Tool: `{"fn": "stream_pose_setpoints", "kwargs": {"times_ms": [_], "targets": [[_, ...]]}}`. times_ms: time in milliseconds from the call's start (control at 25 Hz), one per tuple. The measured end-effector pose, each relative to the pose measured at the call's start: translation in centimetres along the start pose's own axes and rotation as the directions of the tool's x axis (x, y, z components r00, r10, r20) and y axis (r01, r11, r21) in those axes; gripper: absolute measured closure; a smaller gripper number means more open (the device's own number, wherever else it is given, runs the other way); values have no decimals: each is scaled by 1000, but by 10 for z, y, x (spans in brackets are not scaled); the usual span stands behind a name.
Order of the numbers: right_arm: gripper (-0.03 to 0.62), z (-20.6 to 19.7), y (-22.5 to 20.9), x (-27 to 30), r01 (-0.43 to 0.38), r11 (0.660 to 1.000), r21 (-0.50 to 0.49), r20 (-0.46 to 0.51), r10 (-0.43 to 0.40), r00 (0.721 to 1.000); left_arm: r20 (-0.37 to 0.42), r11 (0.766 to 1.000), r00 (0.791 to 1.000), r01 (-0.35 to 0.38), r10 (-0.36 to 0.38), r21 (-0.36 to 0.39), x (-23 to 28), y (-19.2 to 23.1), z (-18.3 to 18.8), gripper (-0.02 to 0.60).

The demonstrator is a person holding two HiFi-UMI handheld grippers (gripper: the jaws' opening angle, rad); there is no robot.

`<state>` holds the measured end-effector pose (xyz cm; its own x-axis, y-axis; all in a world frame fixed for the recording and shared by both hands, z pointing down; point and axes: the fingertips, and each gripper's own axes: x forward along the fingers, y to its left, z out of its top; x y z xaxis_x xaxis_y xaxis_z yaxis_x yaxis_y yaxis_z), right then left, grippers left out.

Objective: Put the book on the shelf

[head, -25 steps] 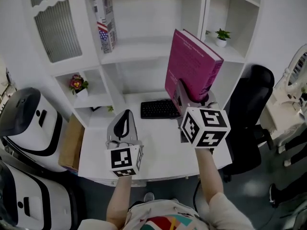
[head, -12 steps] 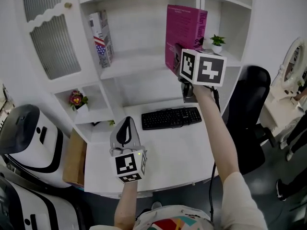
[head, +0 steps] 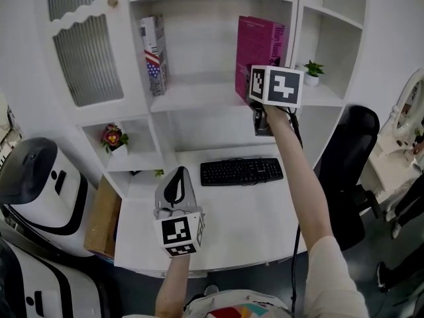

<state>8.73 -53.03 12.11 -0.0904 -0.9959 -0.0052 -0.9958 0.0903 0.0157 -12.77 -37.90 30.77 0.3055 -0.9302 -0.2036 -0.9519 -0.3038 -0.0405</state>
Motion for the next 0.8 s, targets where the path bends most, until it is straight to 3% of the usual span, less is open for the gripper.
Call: {"fn": "stream_pose_setpoints", "kwargs": {"times_ms": [800], "targets": [[450, 0, -4, 104, 84, 996, -15, -13, -84, 996, -96, 999, 994, -48, 47, -2, 5, 31, -45, 583]]}}
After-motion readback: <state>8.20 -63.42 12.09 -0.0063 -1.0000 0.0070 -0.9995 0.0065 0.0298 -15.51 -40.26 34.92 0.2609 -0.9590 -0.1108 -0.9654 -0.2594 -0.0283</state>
